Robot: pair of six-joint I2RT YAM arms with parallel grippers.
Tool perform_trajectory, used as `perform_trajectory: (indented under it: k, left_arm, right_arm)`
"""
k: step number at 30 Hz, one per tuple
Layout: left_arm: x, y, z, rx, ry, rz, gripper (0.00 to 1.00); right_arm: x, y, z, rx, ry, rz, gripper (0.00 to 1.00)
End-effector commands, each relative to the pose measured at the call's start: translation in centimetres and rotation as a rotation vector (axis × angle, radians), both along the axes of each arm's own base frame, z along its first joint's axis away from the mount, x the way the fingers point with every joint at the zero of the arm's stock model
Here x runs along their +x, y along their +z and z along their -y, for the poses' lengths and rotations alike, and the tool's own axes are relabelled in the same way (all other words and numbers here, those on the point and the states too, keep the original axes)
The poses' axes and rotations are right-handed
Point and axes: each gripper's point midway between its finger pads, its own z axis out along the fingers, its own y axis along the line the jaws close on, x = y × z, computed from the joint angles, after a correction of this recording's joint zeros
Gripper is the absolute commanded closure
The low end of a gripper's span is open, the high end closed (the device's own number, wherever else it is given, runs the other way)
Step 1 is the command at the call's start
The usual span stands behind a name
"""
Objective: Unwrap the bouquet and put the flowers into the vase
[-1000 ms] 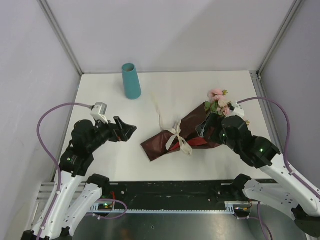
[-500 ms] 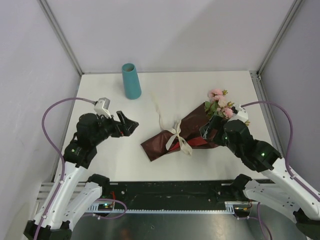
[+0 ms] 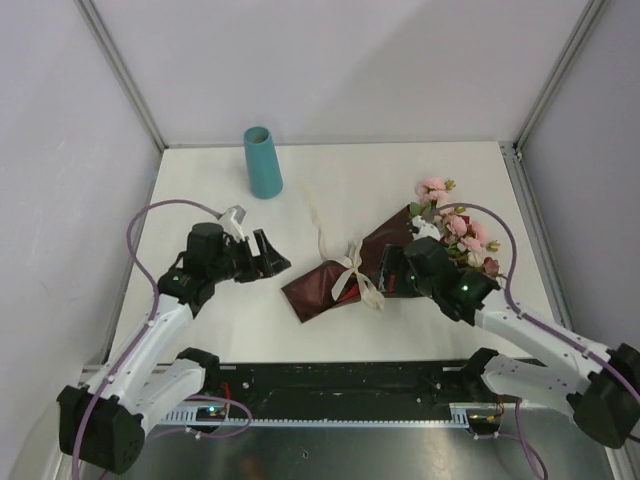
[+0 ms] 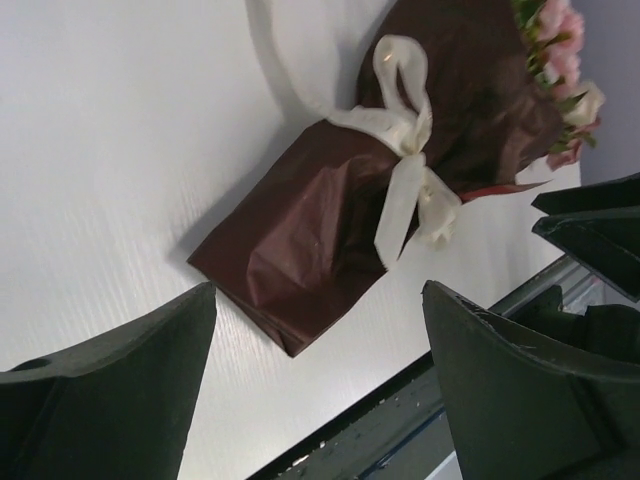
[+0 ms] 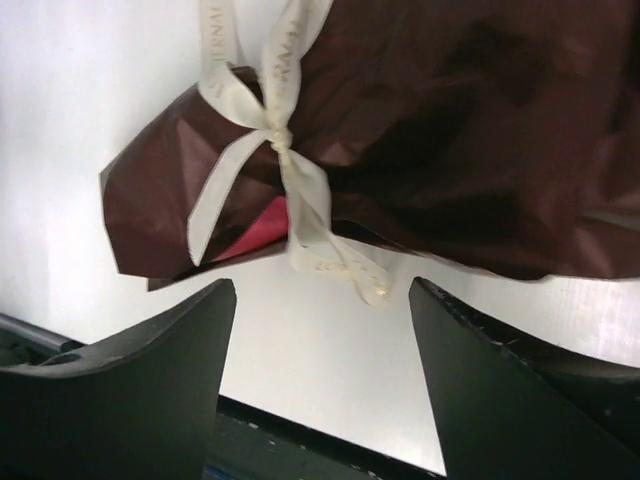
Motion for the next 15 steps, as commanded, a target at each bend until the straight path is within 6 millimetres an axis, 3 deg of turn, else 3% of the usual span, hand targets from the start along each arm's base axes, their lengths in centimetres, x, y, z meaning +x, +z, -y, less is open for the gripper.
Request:
perform_trajectory:
  k: [1, 3, 6, 15]
  left_arm:
    - [-0.4, -2.2, 0.9, -0.037, -0.003, -0.090, 0.13]
    - [-0.5, -3.4, 1.0, -0.038, 0.005, -0.123, 0.15]
    - [-0.8, -4.8, 1.0, -0.037, 0.014, -0.159, 0.18]
    - [-1.2, -7.3, 1.9, -0.125, 0.034, -0.243, 0.25]
  right_arm:
    - [0.9, 1.5, -5.1, 0.137, 0.163, 0.056, 0.31]
    - [1.1, 1.3, -6.3, 0.181, 0.156, 0.031, 0.41]
    - [1.5, 0.4, -8.0, 0.238, 0.106, -0.021, 0.48]
    - [2.3, -2.7, -12.1, 0.334, -0.024, -0.102, 0.55]
